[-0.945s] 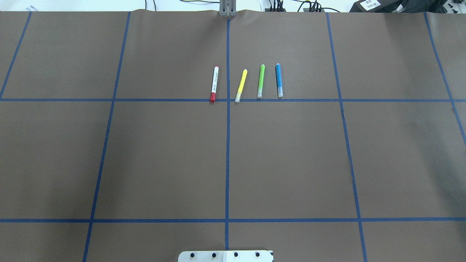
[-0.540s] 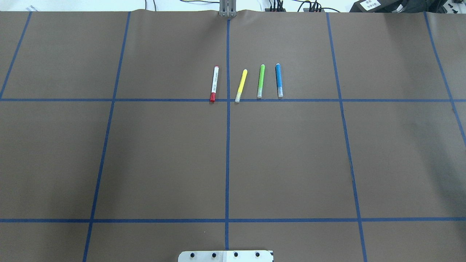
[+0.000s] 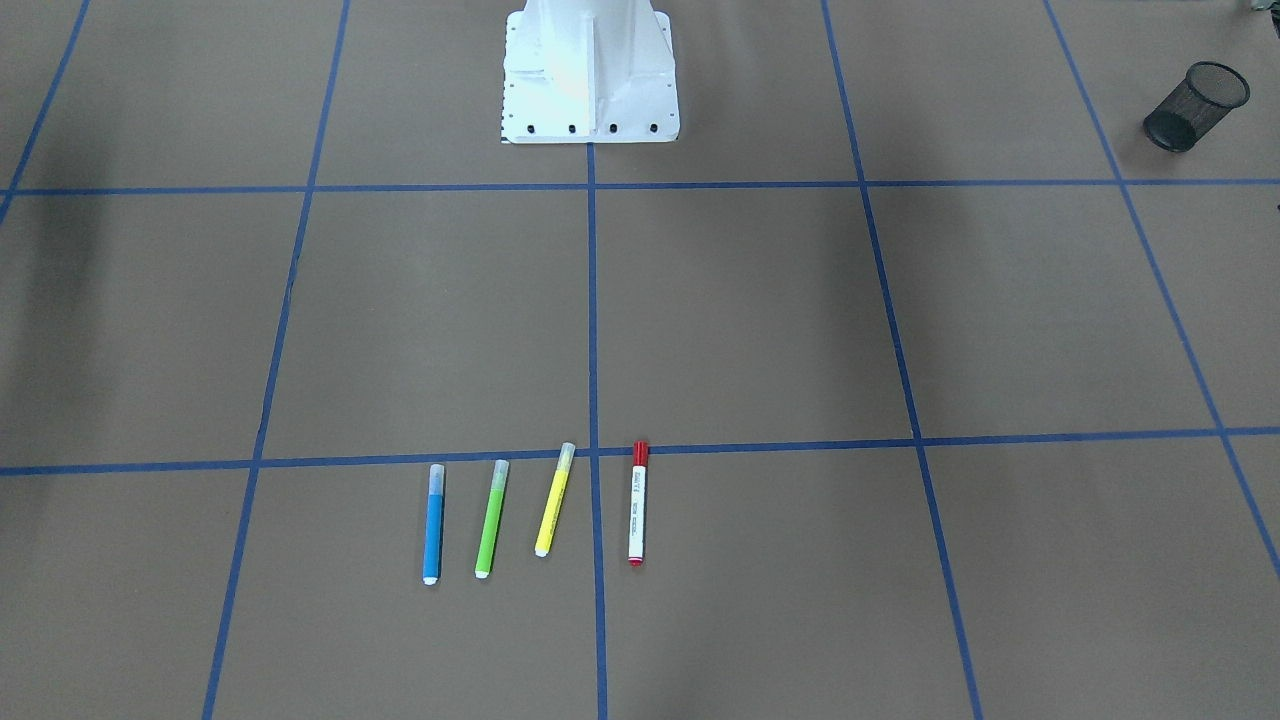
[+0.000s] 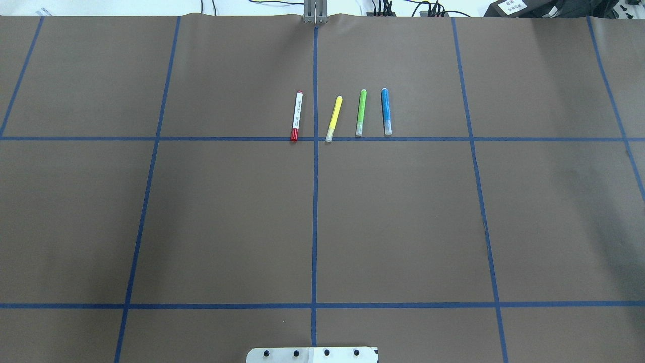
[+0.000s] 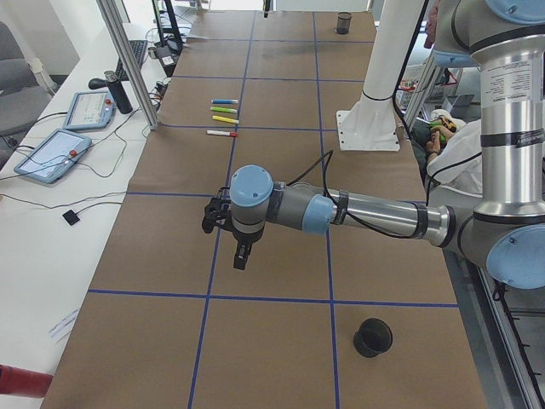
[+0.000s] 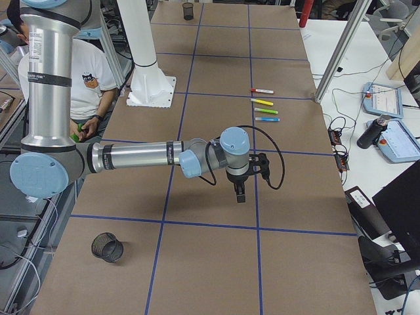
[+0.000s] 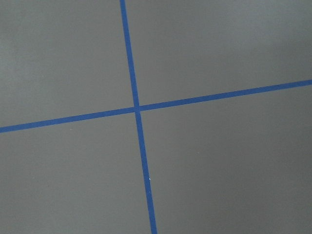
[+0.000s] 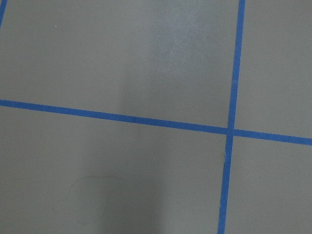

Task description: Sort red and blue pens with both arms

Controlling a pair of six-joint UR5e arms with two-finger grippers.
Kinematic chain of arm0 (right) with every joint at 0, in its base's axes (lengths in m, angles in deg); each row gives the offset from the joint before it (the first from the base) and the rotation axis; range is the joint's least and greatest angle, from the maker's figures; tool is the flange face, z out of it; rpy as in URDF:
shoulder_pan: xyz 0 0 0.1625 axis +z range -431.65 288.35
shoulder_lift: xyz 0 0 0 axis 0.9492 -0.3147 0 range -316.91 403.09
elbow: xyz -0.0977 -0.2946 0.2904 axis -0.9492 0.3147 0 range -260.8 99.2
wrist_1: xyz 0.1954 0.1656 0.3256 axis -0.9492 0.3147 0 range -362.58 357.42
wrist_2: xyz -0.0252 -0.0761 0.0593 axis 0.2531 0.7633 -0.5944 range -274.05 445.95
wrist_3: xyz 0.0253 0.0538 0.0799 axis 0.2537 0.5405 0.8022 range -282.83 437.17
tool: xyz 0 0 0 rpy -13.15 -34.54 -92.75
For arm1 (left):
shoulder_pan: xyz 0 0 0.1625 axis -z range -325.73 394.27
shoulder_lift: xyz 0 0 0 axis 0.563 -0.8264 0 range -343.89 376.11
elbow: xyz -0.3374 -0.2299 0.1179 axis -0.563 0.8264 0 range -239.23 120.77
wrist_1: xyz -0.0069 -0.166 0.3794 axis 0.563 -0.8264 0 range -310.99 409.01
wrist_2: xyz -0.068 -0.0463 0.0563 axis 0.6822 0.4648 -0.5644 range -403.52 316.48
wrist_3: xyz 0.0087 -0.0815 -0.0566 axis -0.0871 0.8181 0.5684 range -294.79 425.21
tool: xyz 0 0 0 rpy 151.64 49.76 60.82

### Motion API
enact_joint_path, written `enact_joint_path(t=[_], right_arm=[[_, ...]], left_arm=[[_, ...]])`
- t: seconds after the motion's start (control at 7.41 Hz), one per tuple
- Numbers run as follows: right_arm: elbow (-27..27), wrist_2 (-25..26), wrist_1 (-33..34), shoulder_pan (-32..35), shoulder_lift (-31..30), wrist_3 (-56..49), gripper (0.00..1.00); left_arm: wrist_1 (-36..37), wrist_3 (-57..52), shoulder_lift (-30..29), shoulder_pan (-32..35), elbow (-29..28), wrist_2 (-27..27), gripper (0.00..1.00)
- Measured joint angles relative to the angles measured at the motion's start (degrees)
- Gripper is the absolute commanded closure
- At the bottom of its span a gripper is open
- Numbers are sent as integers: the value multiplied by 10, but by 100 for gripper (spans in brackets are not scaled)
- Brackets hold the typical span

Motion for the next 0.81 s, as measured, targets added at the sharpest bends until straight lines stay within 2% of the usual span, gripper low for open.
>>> enact_joint_path(t=[0.4, 0.81], right_arm=[[-4, -1, -4, -8, 0, 1, 1], [-3, -3, -45, -12, -5, 3, 1]], left_arm=[[4, 98, -65, -97, -5, 0, 0], [5, 269, -205, -215, -41, -4, 0]])
